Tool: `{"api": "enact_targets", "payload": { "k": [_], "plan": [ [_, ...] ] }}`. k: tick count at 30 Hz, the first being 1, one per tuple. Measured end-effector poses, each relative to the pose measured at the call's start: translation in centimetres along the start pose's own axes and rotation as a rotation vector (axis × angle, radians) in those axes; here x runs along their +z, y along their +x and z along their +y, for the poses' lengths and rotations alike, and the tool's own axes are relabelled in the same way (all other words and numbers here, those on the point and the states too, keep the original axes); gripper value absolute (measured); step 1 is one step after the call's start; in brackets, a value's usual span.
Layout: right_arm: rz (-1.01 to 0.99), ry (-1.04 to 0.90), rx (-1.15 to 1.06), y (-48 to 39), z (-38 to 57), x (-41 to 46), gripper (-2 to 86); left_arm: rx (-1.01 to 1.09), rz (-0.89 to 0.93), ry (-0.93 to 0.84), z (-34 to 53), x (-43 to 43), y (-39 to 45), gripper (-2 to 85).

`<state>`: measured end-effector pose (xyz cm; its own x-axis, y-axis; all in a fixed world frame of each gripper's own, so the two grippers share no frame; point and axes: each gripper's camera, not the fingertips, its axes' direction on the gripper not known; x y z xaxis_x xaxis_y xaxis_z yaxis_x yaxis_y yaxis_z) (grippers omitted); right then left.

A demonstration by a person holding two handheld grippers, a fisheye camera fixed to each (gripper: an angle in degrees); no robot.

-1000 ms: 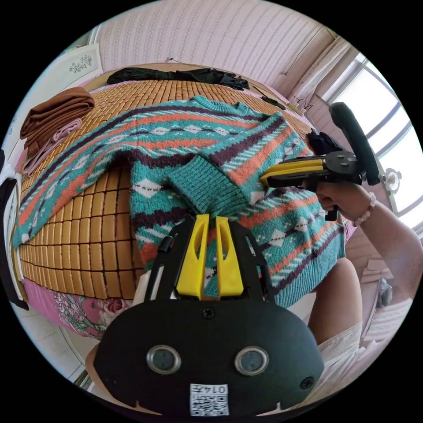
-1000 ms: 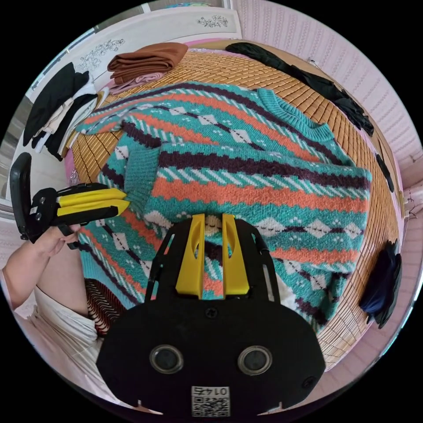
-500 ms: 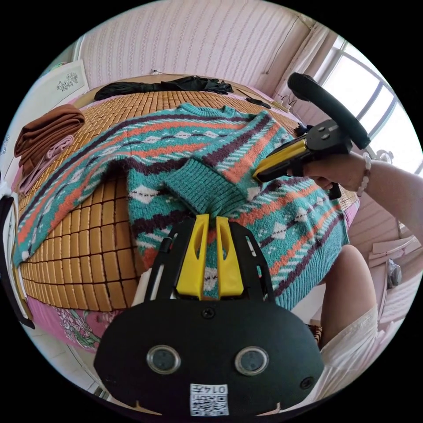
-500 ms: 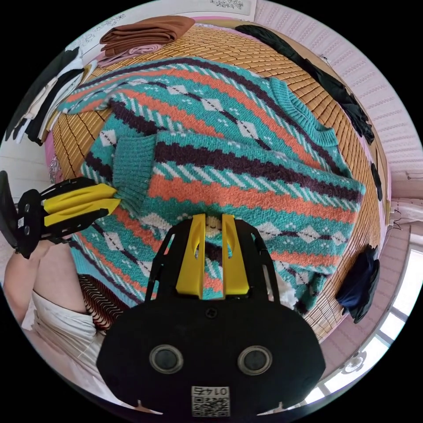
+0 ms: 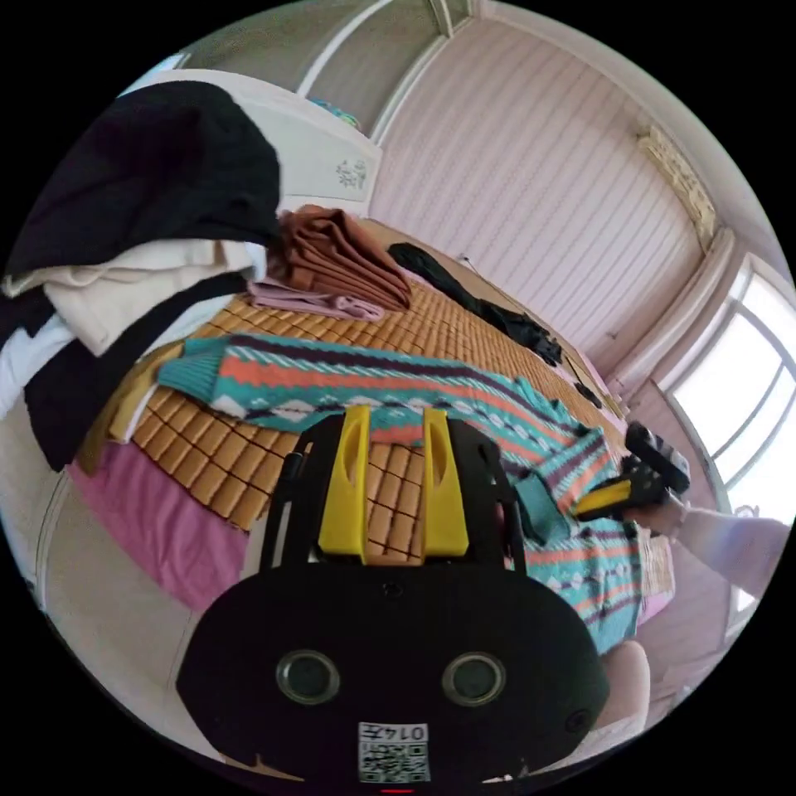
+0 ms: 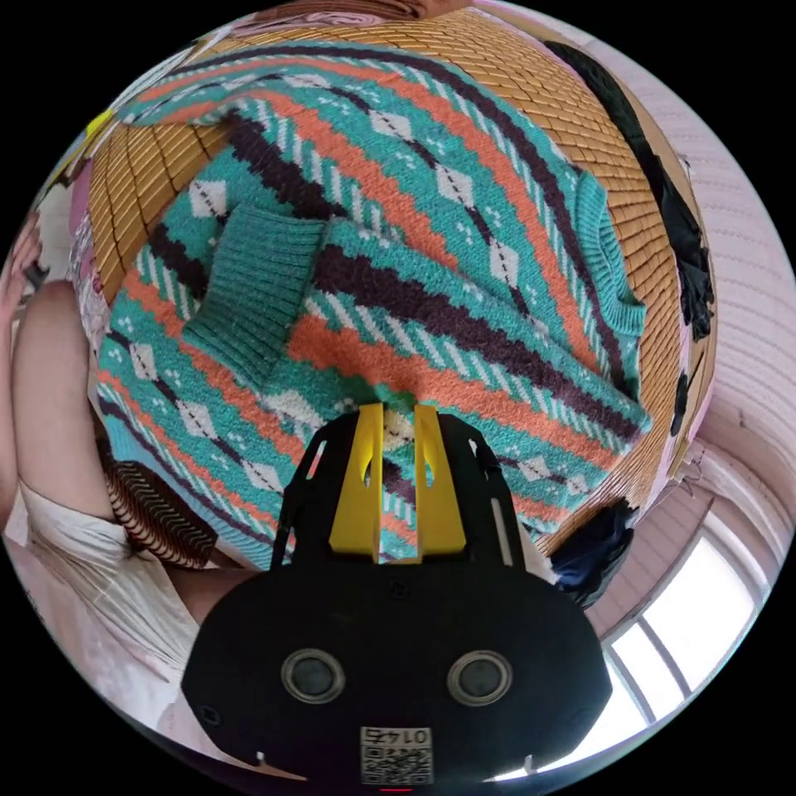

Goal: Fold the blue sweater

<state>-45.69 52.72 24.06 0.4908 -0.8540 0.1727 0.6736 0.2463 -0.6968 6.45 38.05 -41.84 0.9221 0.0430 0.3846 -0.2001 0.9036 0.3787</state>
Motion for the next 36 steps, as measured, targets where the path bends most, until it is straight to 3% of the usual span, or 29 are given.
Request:
{"api": "enact_targets", "payload": {
  "k": [3,5,7,12,17,21,29,36],
  "plan": [
    [0.112,0.116,0.022,-1.8,0.2,-2.0,6.6,-0.104,-0.221,0.055,-2.2,-1.7,-6.8,9.6],
    [0.215,0.155,0.011,-3.4,-0.4,-3.2,7.0,-0.182,-0.256,0.053,-2.3,-2.0,-9.8,10.0],
    [0.389,0.149,-0.080,-6.2,-2.2,-4.6,7.9,-0.255,-0.226,0.061,-1.9,-2.0,-12.0,10.6],
    [0.498,0.202,-0.341,-11.1,-5.5,-8.8,10.0,-0.342,-0.132,0.036,-3.0,-2.2,-15.3,11.1],
    [0.278,0.395,-0.390,-14.0,-10.5,-13.8,11.0,-0.391,-0.117,0.007,-3.3,-1.3,-16.8,7.9],
    [-0.008,0.565,-0.306,-15.3,-16.1,-16.9,11.4,-0.407,-0.116,0.010,-3.5,-1.6,-17.0,6.2],
    [-0.214,0.517,-0.227,-17.8,-24.5,-16.4,11.9,-0.358,-0.091,-0.011,-3.9,-1.6,-15.6,2.8],
    [-0.303,0.469,-0.192,-15.8,-23.4,-14.1,4.2,-0.328,-0.092,-0.030,-3.7,-0.8,-13.3,1.7]
  ]
}}
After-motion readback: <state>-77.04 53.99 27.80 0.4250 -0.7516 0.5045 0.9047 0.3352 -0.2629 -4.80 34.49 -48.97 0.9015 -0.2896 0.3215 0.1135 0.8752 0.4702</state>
